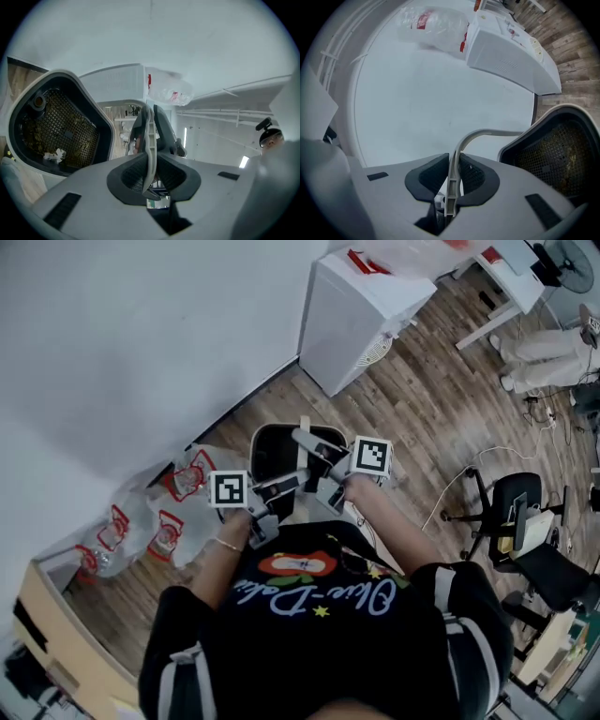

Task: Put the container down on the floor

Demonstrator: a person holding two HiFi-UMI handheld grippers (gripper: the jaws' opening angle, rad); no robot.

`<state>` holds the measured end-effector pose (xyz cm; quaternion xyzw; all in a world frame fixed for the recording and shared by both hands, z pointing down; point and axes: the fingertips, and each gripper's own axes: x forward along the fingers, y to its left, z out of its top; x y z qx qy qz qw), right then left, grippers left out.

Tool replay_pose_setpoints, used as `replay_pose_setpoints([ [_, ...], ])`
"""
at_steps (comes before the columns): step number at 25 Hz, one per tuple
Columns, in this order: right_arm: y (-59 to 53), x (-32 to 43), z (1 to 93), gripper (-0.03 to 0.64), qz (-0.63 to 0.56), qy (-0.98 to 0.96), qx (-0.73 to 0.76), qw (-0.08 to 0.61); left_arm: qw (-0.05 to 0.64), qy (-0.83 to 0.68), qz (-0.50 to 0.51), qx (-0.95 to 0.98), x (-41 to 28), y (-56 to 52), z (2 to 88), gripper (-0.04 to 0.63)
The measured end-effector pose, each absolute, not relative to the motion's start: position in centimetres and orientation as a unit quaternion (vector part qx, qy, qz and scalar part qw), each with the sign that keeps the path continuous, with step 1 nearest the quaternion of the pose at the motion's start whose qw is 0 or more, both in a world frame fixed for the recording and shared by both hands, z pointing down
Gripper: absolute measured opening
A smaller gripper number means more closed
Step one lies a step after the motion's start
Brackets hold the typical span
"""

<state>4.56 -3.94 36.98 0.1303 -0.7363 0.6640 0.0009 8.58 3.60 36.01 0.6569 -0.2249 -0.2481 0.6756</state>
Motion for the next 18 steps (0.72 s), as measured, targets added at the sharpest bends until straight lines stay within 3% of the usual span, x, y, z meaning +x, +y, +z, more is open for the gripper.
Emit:
replay_pose_setpoints([
  [18, -13.0, 2.1, 37.8, 0.051, 0.667, -0.738, 0.003, 0.102, 0.633, -0.336, -0.334, 0.612, 8.3, -7.3, 37.0, 0.04],
])
